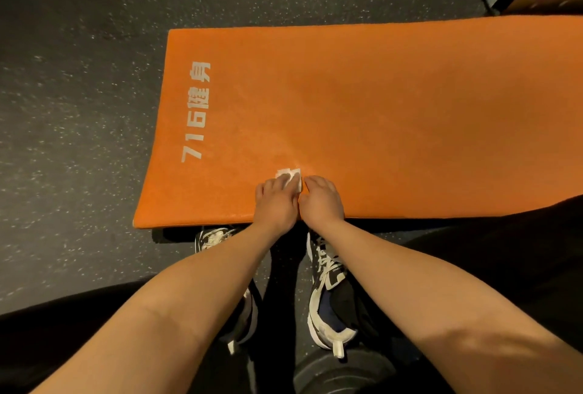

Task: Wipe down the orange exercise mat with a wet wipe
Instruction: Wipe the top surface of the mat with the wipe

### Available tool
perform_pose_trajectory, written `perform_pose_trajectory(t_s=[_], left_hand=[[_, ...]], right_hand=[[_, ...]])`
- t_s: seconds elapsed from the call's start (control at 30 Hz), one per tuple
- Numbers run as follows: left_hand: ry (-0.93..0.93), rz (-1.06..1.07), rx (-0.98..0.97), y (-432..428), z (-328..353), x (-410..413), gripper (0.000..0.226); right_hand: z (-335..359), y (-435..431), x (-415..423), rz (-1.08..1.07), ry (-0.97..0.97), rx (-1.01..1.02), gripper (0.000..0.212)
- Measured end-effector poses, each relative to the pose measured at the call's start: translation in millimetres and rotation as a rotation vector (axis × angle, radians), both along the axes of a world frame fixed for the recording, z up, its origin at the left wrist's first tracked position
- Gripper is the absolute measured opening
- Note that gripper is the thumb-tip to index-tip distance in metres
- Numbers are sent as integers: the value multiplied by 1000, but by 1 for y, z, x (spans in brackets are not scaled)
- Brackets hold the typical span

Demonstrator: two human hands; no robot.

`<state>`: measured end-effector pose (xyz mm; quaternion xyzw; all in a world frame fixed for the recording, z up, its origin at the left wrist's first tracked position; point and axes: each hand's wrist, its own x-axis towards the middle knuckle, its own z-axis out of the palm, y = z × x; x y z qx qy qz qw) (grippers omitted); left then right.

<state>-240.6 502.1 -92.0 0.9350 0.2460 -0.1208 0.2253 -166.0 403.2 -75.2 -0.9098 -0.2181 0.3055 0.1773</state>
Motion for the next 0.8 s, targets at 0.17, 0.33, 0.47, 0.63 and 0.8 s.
perform_pose_trajectory(t_s=[0.17, 0.33, 0.47, 0.63, 0.8], left_hand=[[31, -57, 34, 10, -9, 2, 48], [141, 91, 20, 31, -12, 17, 53], [139, 31, -81, 20, -11, 19, 53], [79, -46, -117, 9, -10, 11, 51], [92, -24, -58, 10, -3, -3, 50]], right_hand=[[-6, 1, -2, 6, -15, -14, 51], [-8, 2, -1, 13, -34, -24, 50], [-8, 2, 0, 7, -33, -21, 50], [-8, 1, -1, -28, -27, 26, 50], [-7, -4, -6, 24, -11, 38, 48]])
